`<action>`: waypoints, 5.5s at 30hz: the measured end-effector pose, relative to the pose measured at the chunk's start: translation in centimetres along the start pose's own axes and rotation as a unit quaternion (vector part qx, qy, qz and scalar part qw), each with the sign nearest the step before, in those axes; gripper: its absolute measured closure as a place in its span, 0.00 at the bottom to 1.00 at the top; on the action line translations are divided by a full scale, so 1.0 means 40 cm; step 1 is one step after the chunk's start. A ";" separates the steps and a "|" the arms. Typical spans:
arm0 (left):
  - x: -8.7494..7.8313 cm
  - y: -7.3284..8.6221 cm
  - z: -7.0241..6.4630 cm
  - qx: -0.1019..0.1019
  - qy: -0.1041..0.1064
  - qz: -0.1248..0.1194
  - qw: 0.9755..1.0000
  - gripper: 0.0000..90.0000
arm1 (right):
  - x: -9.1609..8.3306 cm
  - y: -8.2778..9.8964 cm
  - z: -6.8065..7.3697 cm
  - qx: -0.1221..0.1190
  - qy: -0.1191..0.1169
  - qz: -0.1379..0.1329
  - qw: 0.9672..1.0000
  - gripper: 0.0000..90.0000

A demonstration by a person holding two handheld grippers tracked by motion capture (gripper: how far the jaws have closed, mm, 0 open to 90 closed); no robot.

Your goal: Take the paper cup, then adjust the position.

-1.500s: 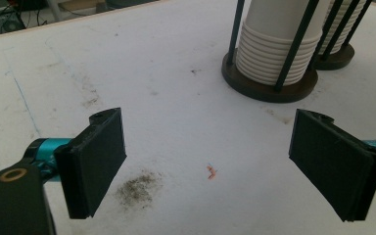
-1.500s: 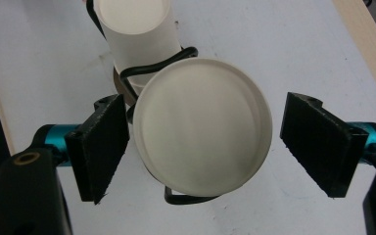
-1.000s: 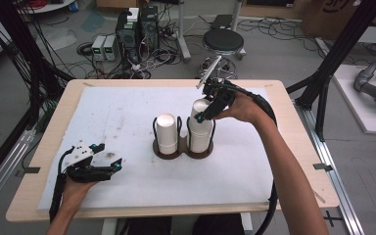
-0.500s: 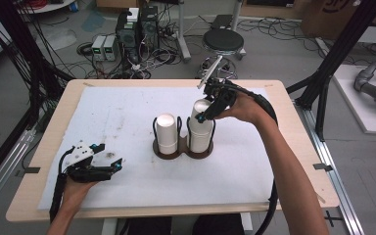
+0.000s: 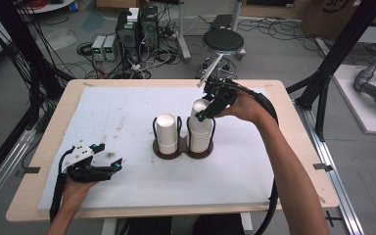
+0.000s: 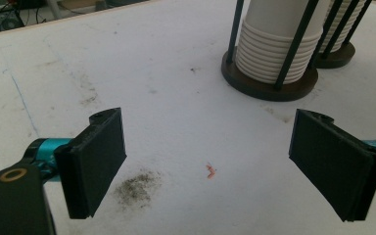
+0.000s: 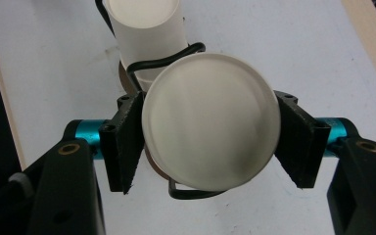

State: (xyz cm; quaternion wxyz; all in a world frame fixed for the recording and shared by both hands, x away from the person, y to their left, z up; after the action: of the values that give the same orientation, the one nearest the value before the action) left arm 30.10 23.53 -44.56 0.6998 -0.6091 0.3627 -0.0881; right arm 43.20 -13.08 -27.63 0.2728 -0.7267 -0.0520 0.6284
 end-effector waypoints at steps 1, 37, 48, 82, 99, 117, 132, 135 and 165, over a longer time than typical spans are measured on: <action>0.000 0.000 0.000 0.000 0.000 0.000 1.000 0.15 | 0.000 0.000 0.000 0.000 0.000 0.000 1.000 0.39; -0.003 -0.001 -0.001 -0.001 0.000 -0.002 1.000 0.15 | -0.189 -0.055 0.023 -0.020 0.038 -0.067 0.997 0.40; -0.001 0.001 -0.001 -0.002 -0.002 0.000 1.000 0.15 | -0.245 -0.043 0.039 -0.026 0.034 -0.101 0.994 0.40; 0.012 0.001 -0.020 0.008 0.005 0.009 1.000 0.15 | -0.216 0.085 0.185 -0.067 -0.010 -0.130 0.989 0.40; 0.017 0.003 -0.026 0.010 0.012 0.012 1.000 0.15 | -0.130 0.130 0.212 -0.067 -0.030 -0.125 0.989 0.40; 0.024 0.007 -0.013 0.008 0.015 0.015 1.000 0.15 | -0.066 0.177 0.227 -0.056 -0.046 -0.123 0.990 0.40; 0.015 0.007 -0.001 0.004 0.010 0.010 1.000 0.15 | -0.032 0.184 0.233 -0.053 -0.051 -0.116 0.991 0.40; 0.014 0.007 -0.003 0.004 0.009 0.011 1.000 0.15 | -0.023 0.189 0.233 -0.050 -0.050 -0.113 0.991 0.40; 0.001 0.005 0.000 0.001 0.003 0.005 1.000 0.15 | 0.005 0.208 0.233 -0.046 -0.061 -0.112 0.991 0.40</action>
State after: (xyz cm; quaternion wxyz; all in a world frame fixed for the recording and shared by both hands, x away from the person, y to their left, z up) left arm 30.07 23.56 -44.77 0.6999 -0.6058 0.3683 -0.0869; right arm 32.22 -16.96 -32.23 0.3042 -0.6882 -0.1789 0.6339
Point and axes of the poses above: each handheld gripper's, and its own axes: x roughly forward along the jaws, y roughly out of its underside, z roughly to its left, the point moved 3 cm from there along x, roughly forward along the jaws, and after that the axes turned 1 degree about x, right-handed, at the moved point
